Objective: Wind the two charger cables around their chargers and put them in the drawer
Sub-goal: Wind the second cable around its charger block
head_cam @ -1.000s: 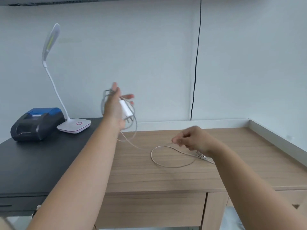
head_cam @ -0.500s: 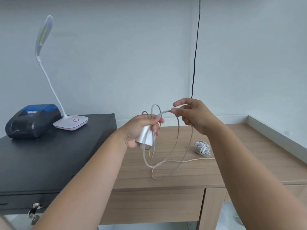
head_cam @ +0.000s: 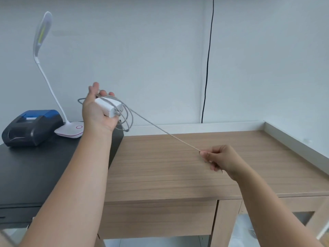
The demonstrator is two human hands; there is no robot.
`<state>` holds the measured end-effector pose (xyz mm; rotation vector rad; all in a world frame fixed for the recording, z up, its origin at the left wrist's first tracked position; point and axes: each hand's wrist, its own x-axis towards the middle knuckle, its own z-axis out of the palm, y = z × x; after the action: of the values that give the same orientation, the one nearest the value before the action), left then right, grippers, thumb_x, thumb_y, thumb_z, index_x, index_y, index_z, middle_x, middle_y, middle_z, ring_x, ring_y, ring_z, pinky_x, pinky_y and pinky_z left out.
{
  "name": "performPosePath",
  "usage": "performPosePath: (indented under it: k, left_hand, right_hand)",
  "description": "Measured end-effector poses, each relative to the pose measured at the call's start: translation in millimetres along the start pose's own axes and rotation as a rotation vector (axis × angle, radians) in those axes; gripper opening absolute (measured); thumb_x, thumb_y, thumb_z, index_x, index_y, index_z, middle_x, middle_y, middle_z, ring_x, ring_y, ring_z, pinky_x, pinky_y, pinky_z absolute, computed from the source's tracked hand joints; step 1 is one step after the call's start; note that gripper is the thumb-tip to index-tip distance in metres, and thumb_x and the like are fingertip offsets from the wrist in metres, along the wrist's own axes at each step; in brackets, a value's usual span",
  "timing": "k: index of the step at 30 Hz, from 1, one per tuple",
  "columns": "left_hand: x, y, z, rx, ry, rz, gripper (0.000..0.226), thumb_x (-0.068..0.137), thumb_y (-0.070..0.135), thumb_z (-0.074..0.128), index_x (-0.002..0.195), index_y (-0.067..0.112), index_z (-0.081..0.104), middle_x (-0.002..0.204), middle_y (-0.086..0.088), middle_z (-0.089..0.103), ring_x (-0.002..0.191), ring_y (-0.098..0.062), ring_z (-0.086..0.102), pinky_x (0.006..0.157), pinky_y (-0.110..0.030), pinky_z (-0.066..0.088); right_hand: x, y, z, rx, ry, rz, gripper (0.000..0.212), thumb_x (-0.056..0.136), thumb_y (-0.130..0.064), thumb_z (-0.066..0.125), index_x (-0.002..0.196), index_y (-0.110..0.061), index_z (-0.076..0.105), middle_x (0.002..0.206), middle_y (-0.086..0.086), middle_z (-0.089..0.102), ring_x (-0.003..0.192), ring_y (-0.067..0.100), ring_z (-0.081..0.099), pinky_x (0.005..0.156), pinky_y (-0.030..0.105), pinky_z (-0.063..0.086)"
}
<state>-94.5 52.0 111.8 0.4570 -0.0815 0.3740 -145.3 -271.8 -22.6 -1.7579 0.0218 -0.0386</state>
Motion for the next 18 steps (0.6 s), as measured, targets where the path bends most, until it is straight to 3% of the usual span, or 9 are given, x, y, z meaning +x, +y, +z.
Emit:
performPosePath:
  k: [3, 6, 8, 11, 13, 16, 18]
  left_hand:
    - [-1.1, 0.3, 3.0, 0.018, 0.053, 0.037, 0.013, 0.096, 0.029, 0.058, 0.101, 0.018, 0.057, 0.059, 0.002, 0.055, 0.049, -0.014, 0.059, 0.060, -0.021, 0.050]
    - [-10.8, -17.7, 2.6, 0.280, -0.027, -0.026, 0.024, 0.097, 0.030, 0.056, 0.121, 0.025, 0.055, 0.055, 0.003, 0.059, 0.055, -0.015, 0.057, 0.059, -0.022, 0.048]
    - [-22.0, -35.3, -2.2, 0.587, -0.183, -0.092, 0.030, 0.099, 0.025, 0.052, 0.129, 0.027, 0.054, 0.056, 0.002, 0.062, 0.055, -0.015, 0.057, 0.056, -0.025, 0.045]
    - [-41.1, -59.8, -12.7, 1.023, -0.461, -0.212, 0.035, 0.100, 0.024, 0.050, 0.134, 0.030, 0.054, 0.068, -0.002, 0.068, 0.065, -0.018, 0.060, 0.059, -0.029, 0.047]
    - [-52.6, -72.6, -19.0, 1.078, -0.547, -0.321, 0.033, 0.100, 0.026, 0.050, 0.132, 0.029, 0.057, 0.072, -0.003, 0.069, 0.069, -0.018, 0.061, 0.061, -0.029, 0.049]
    - [-67.5, -80.5, -21.3, 0.981, -0.569, -0.489, 0.024, 0.100, 0.030, 0.050, 0.116, 0.020, 0.065, 0.073, -0.006, 0.065, 0.062, -0.018, 0.061, 0.055, -0.027, 0.049]
    - [-72.0, -79.9, -21.6, 0.908, -0.576, -0.561, 0.023, 0.100, 0.029, 0.048, 0.107, 0.014, 0.064, 0.066, -0.003, 0.057, 0.060, -0.018, 0.059, 0.053, -0.026, 0.048]
  right_hand:
    - [-11.0, -6.4, 8.6, -0.347, 0.020, -0.077, 0.006, 0.081, -0.029, 0.074, 0.080, -0.024, 0.077, 0.063, 0.001, 0.067, 0.048, 0.009, 0.051, 0.048, 0.022, 0.042]
    - [-22.2, -32.4, 26.9, -0.565, -0.102, -0.224, 0.005, 0.082, -0.030, 0.072, 0.083, -0.031, 0.077, 0.067, -0.017, 0.068, 0.057, -0.006, 0.053, 0.057, 0.010, 0.040]
    - [-27.4, -55.8, 37.9, -0.532, -0.175, -0.316, 0.012, 0.087, -0.022, 0.067, 0.092, -0.029, 0.076, 0.057, -0.030, 0.060, 0.053, -0.008, 0.049, 0.054, 0.006, 0.035]
    - [-23.4, -85.0, 47.2, -0.413, -0.176, -0.428, 0.018, 0.091, -0.015, 0.062, 0.098, -0.024, 0.075, 0.050, -0.031, 0.054, 0.048, -0.002, 0.043, 0.053, 0.007, 0.034]
    - [-14.0, -97.8, 52.4, -0.381, -0.120, -0.495, 0.018, 0.090, -0.013, 0.062, 0.098, -0.024, 0.074, 0.052, -0.026, 0.057, 0.047, 0.000, 0.042, 0.052, 0.008, 0.034]
    - [5.2, -103.0, 57.9, -0.282, 0.035, -0.514, 0.011, 0.085, -0.022, 0.069, 0.095, -0.025, 0.071, 0.073, -0.011, 0.060, 0.054, 0.003, 0.043, 0.057, 0.016, 0.038]
    - [16.7, -98.3, 57.5, -0.224, 0.129, -0.492, 0.014, 0.080, -0.028, 0.073, 0.093, -0.024, 0.069, 0.075, -0.007, 0.056, 0.057, 0.006, 0.046, 0.059, 0.020, 0.039]
